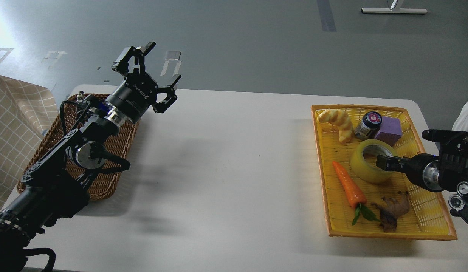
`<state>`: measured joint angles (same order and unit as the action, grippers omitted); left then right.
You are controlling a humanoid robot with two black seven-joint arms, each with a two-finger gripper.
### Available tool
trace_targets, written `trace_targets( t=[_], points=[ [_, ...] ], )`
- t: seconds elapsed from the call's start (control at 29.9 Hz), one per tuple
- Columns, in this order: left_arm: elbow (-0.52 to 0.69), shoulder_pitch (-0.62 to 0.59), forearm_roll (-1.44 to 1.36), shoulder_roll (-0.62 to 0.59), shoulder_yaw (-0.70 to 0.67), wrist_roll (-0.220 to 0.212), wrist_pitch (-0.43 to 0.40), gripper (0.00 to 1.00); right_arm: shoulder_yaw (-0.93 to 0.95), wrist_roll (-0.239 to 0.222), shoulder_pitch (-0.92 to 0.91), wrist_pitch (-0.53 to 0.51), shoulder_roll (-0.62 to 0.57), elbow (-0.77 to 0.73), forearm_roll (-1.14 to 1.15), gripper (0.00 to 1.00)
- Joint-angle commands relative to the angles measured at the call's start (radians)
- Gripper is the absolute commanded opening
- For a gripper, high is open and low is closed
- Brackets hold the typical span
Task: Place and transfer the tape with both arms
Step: 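Reach the right gripper down into the tray toward the yellow tape roll, then grasp the tape roll rim with the right gripper and lift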
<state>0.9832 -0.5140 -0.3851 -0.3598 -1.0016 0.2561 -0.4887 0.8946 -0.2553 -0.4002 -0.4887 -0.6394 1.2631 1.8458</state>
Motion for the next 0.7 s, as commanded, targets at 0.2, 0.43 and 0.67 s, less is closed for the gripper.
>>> trace_targets(
  t=[0.2, 0.43, 0.67],
  points=[
    [0.000, 0.000, 0.000, -0.002, 0.000, 0.000, 0.000, 1.00, -0.020, -0.001, -0.023, 0.000, 0.021, -0.050, -0.002, 0.29],
    [0.000, 0.000, 0.000, -0.002, 0.000, -0.001, 0.000, 1.00, -0.019, -0.002, -0.034, 0.000, 0.012, -0.042, -0.014, 0.00],
    [0.000, -0.003, 0.000, 0.002, 0.000, -0.001, 0.000, 1.00, -0.008, -0.002, -0.034, 0.000, -0.035, 0.042, -0.023, 0.00]
  ],
)
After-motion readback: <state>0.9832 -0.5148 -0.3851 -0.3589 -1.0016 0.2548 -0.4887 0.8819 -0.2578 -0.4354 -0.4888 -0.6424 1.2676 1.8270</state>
